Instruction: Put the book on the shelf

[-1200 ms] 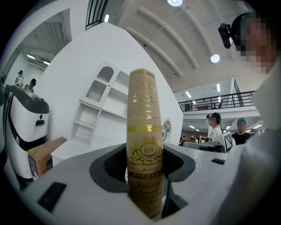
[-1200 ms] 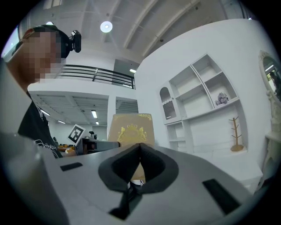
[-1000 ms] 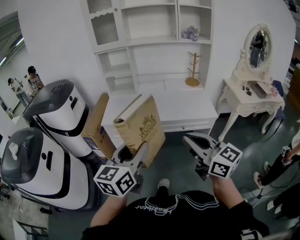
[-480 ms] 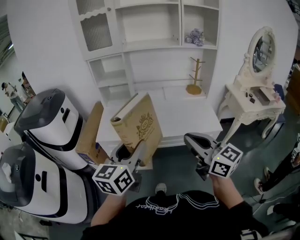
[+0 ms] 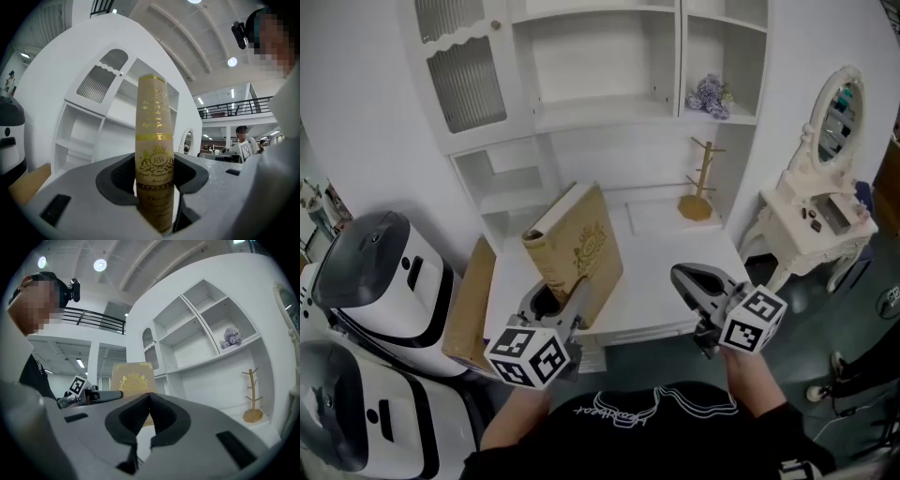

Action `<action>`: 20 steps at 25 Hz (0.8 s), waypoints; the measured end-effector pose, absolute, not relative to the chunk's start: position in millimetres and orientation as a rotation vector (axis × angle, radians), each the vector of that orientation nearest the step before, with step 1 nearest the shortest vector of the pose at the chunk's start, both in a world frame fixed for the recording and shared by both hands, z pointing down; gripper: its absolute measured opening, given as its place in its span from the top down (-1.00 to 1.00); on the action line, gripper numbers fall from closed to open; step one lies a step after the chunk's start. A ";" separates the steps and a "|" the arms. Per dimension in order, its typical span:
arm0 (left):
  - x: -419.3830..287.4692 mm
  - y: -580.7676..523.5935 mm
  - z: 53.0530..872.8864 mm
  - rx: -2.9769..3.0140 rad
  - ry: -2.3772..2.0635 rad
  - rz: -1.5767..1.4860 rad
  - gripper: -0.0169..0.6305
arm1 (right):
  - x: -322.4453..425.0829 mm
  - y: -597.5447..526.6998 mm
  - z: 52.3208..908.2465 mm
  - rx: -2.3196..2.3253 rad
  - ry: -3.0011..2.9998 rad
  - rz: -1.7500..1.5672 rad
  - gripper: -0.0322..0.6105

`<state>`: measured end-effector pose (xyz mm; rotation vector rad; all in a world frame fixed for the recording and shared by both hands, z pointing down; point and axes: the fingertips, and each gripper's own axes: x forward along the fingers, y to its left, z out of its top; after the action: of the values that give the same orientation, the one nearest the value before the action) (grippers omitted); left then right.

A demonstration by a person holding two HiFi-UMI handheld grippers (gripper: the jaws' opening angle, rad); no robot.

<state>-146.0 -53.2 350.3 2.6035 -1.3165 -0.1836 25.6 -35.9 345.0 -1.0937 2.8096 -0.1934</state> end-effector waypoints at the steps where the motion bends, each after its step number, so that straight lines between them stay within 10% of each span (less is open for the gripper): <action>1: -146.6 -66.7 349.3 2.607 -1.321 -0.181 0.33 | 25.2 -49.3 346.4 -1.096 2.807 -0.196 0.88; 20: -144.8 -206.6 309.6 2.589 -1.483 -0.236 0.33 | 34.6 -192.5 359.9 -0.999 2.897 -0.258 0.88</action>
<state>-144.8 -206.6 309.6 2.5889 -1.4831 -0.2357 34.6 -192.5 359.9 -0.9991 2.8971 -0.2580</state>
